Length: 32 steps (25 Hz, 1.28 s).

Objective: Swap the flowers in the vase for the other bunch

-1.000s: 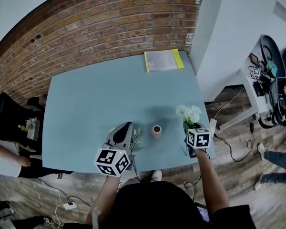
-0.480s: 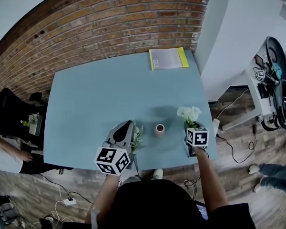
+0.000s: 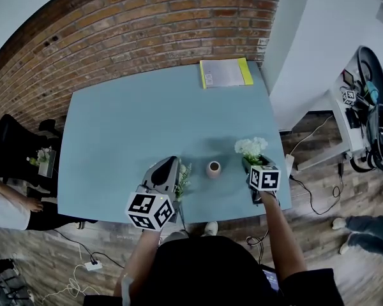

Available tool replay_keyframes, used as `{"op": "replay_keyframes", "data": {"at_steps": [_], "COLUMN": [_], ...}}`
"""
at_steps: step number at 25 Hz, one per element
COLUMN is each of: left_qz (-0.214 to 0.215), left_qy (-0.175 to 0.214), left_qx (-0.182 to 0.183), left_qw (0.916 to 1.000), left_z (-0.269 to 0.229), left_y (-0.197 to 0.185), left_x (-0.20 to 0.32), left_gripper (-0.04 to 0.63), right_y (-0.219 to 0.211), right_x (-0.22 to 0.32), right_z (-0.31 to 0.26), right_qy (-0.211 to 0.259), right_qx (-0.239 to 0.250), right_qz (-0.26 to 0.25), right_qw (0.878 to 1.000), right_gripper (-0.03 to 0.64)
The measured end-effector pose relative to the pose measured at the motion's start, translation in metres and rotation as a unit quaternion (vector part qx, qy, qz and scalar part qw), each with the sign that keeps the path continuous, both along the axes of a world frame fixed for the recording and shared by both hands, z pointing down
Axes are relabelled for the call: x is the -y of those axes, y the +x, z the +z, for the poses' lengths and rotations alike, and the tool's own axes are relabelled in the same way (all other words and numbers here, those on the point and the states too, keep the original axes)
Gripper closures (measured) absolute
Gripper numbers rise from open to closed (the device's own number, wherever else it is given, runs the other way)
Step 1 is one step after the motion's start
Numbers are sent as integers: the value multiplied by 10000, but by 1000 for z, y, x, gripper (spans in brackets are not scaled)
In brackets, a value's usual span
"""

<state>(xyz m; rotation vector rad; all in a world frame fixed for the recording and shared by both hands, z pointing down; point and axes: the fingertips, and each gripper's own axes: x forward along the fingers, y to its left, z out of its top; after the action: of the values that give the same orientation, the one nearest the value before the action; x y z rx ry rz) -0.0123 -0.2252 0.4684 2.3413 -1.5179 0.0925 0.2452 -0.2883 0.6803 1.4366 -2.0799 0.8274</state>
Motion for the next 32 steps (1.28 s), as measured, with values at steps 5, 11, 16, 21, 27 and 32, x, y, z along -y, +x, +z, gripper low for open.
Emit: {"op": "replay_keyframes", "data": {"at_steps": [5, 11, 16, 21, 27, 32], "left_qz": [16, 40, 11, 66, 44, -14], "left_qy": [5, 34, 4, 39, 31, 40], "left_qx": [-35, -83, -254, -213, -194, -221], "left_qw": [10000, 10000, 9997, 9997, 9998, 9997], "left_z": [-1, -2, -2, -4, -6, -6], "left_y": [-1, -1, -5, -5, -9, -16], "left_x": [-1, 0, -1, -1, -5, -10], "left_gripper": [589, 589, 589, 589, 589, 589], "right_y": [-3, -5, -7, -9, -11, -14], "right_x": [-1, -2, -5, -5, -7, -11], "right_z": [-2, -10, -16, -31, -47, -70], "right_qy": [67, 112, 127, 376, 511, 731], "right_qx": [148, 218, 224, -8, 24, 161], "right_qz": [10, 40, 14, -154, -139, -140], "right_qw": [9999, 9997, 9997, 9992, 9986, 9971], "right_gripper": [298, 255, 245, 245, 247, 249]}}
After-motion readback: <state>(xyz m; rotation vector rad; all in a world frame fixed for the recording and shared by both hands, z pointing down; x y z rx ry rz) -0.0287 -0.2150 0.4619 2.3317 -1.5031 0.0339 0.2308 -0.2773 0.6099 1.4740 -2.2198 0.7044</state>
